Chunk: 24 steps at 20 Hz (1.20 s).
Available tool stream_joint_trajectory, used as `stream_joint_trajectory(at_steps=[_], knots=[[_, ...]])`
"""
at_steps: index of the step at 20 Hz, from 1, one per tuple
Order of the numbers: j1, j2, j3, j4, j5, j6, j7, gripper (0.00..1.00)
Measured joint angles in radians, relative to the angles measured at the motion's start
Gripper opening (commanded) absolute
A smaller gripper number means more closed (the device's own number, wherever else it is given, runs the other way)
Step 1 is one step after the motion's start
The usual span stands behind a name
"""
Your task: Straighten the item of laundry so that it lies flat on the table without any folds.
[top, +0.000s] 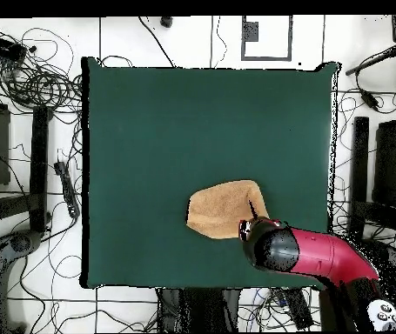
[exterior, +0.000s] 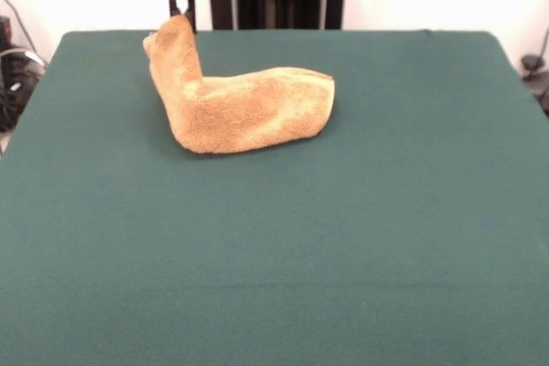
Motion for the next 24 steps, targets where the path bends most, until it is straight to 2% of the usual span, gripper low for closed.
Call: stream_joint_trajectory(at_steps=[6,12,14,19,24], knots=[[0.03,0.01,-0.001,0.011,0.121,0.009,0.001,0.0],[0.171,0.026,-0.014,0.015,0.274,0.009,0.035,0.0],[0.25,0.034,-0.016,0.015,0.348,0.009,0.075,0.0],[0.312,0.033,-0.017,0.016,0.419,0.009,0.117,0.0],[0.334,0.033,-0.026,0.016,0.453,0.009,0.137,0.0]])
